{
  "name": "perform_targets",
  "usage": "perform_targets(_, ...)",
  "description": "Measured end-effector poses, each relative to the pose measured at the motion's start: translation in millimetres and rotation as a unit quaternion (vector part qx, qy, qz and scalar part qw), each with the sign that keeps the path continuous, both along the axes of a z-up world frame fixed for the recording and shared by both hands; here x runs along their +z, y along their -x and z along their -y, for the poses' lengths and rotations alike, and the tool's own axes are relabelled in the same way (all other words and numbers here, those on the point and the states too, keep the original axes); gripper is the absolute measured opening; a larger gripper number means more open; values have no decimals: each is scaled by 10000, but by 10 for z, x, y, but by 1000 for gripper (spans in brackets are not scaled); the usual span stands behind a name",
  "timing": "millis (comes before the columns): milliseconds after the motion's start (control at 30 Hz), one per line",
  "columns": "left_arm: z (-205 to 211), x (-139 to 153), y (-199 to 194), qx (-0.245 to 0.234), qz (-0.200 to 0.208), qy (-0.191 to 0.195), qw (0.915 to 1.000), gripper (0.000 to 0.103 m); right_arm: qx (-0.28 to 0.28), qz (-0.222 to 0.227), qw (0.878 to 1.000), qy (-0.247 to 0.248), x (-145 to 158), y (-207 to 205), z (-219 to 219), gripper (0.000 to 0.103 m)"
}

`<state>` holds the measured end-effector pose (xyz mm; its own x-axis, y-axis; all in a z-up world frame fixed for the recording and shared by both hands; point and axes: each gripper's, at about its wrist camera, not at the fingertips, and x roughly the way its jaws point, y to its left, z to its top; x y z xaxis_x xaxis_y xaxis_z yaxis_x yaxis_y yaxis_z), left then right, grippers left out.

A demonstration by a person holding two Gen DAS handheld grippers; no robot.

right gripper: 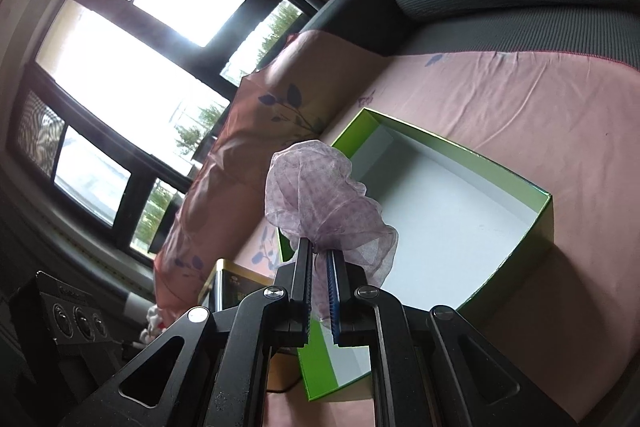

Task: Organize soft objects
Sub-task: 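Carry the bath puff with the right tool over the green-rimmed box, then open the right tool to drop the bath puff into the box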

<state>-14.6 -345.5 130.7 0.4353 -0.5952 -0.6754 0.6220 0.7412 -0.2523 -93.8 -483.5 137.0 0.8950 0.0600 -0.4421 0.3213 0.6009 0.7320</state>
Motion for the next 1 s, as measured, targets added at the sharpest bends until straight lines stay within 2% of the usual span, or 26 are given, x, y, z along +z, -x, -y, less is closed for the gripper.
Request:
perform_targets(33, 2, -16, -5, 53, -40, -64, 10000, 44, -24, -27, 10000, 14, 2, 3, -1, 9)
perform_targets(100, -30, -21, 13, 143, -2, -178, 9997, 65, -7, -193, 9998, 44, -7, 2, -1, 9)
perform_targets(167, -109, 9, 54, 141, 110, -61, 9998, 76, -79, -321, 9995, 20, -17, 17, 17, 9)
perform_targets(233, -200, 52, 73, 101, 108, 101, 9998, 83, -186, -312, 9993, -39, -21, 46, 40, 15)
perform_targets(267, -251, 72, 73, 104, 67, 167, 9998, 86, -220, -318, 9992, -64, -17, 59, 43, 27)
perform_targets(300, -303, 94, 66, 122, 14, 215, 9997, 86, -247, -335, 9991, -85, -10, 70, 44, 49)
perform_targets(333, -366, 116, 66, 141, -27, 263, 9995, 87, -258, -325, 9991, -66, 7, 82, 34, 62)
perform_targets(367, -427, 141, 64, 168, -51, 304, 9994, 87, -263, -259, 9993, -2, 35, 98, 14, 79)
perform_targets(533, -828, 269, 85, 521, 91, 382, 9979, 89, -297, -180, 9991, 253, 172, 127, -106, 80)
perform_targets(600, -1027, 304, 84, 764, 181, 388, 9962, 97, -292, -217, 9988, 329, 208, 117, -163, 80)
perform_targets(700, -1361, 332, 73, 1133, 235, 396, 9925, 99, -187, -220, 9985, 475, 276, 90, -280, 81)
perform_targets(933, -2185, 340, 153, 1993, 365, 214, 9790, 102, 376, -78, 9944, 984, 480, -38, -708, 82)
perform_targets(1000, -2407, 333, 173, 2247, 434, 73, 9734, 102, 533, -50, 9929, 1060, 512, -75, -835, 88)
